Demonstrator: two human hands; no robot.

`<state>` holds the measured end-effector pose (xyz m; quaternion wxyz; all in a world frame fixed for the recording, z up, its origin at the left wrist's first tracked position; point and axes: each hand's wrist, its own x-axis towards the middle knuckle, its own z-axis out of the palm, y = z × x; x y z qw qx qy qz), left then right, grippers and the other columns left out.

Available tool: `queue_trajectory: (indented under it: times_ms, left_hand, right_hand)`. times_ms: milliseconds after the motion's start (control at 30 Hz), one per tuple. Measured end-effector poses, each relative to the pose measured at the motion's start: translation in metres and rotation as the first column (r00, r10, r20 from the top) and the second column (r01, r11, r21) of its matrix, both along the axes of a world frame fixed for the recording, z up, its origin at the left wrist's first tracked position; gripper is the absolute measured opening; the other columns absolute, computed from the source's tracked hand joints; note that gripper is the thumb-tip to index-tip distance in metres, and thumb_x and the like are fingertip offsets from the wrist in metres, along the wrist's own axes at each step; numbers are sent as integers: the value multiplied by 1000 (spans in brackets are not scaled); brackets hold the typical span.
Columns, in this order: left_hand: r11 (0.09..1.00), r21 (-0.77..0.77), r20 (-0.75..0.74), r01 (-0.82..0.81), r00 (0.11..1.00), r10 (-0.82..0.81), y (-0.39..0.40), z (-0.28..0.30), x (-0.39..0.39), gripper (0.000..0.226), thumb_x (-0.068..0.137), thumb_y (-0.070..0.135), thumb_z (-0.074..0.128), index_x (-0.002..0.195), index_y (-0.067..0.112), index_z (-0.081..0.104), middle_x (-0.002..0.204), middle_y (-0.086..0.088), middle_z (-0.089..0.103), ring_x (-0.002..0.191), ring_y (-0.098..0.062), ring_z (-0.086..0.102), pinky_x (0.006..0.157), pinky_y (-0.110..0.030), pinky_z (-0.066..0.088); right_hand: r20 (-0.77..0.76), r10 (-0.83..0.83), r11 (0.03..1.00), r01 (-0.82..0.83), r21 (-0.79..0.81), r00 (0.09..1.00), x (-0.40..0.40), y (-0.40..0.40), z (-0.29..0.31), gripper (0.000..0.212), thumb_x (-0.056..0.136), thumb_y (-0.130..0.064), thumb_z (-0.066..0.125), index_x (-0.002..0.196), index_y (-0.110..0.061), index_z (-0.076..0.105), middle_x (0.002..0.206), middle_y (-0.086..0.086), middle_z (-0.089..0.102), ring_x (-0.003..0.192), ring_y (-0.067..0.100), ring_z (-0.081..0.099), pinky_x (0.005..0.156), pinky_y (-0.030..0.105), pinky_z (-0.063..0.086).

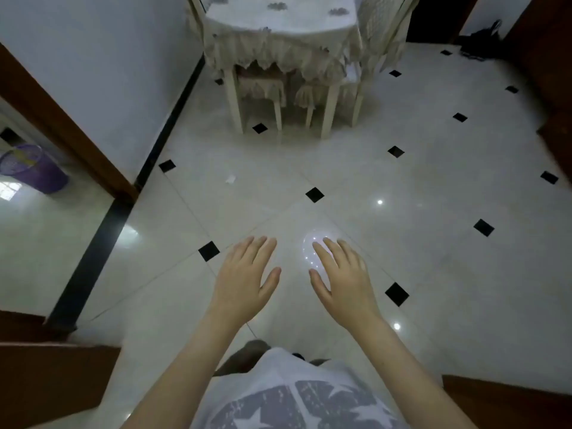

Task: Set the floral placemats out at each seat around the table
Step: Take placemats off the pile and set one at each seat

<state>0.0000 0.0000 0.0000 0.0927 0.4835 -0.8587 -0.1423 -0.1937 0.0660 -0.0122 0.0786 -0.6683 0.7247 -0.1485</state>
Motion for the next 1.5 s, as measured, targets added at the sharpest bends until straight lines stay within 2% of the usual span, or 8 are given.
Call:
queue_trajectory:
  times_ms: [200, 400, 567, 800, 1067, 1233, 1500]
  left_hand:
    - [998, -62, 3, -6, 1000, 6, -34, 5, -10, 54, 93, 44, 33, 137, 16, 45, 139, -6, 51, 133, -28, 41, 111, -41, 31]
    - [993, -115, -68, -38, 997, 30, -114, 20, -20, 53, 92, 42, 35, 137, 16, 46, 135, -5, 55, 129, -27, 45, 104, -39, 36]
    - [996, -91, -42, -25, 999, 21, -201, 8, -18, 53, 92, 42, 34, 136, 15, 47, 134, -6, 56, 128, -28, 46, 103, -40, 38]
    - [998, -68, -29, 11, 1000, -13, -338, 20, 0, 55, 93, 45, 29, 138, 17, 44, 138, -3, 52, 131, -24, 42, 108, -38, 35]
    - [997, -75, -122, -14, 992, 5, -471, 42, -12, 56, 92, 45, 29, 137, 16, 44, 137, -2, 52, 128, -21, 44, 106, -37, 35]
    - [999, -31, -96, -21, 995, 18, -530, 23, -36, 56, 91, 45, 29, 138, 16, 43, 137, -2, 52, 128, -22, 44, 106, -37, 36]
    - [999, -30, -78, -30, 997, 28, -655, 16, -104, 54, 91, 44, 31, 135, 16, 46, 133, -1, 55, 124, -20, 48, 102, -34, 38]
  right_hand:
    - [-12, 8, 998, -8, -58, 1000, -17, -37, 6, 48, 93, -40, 39, 133, -15, 50, 137, 8, 54, 131, 32, 44, 103, 47, 41]
    - [47, -33, 990, 39, -138, 998, -29, -118, 23, 50, 92, -39, 37, 132, -12, 51, 135, 9, 55, 130, 32, 45, 102, 47, 41]
    - [69, -66, 980, 78, -185, 995, -28, -203, 17, 47, 91, -36, 40, 129, -11, 53, 132, 7, 58, 126, 30, 49, 99, 43, 42]
    - [107, -141, 979, 155, -131, 984, -16, -333, 30, 51, 92, -40, 36, 131, -12, 51, 132, 6, 57, 127, 29, 47, 102, 45, 42]
    - [121, -169, 971, 186, -150, 978, -27, -452, 49, 51, 92, -41, 35, 130, -12, 52, 130, 6, 58, 124, 25, 50, 102, 40, 40]
    - [109, -156, 977, 170, -131, 982, -51, -521, 37, 46, 92, -36, 43, 131, -12, 51, 129, 6, 58, 123, 24, 51, 101, 39, 39]
    - [132, -123, 988, 134, -82, 984, -122, -661, 27, 52, 93, -41, 36, 136, -15, 47, 138, 5, 52, 131, 23, 44, 108, 42, 36]
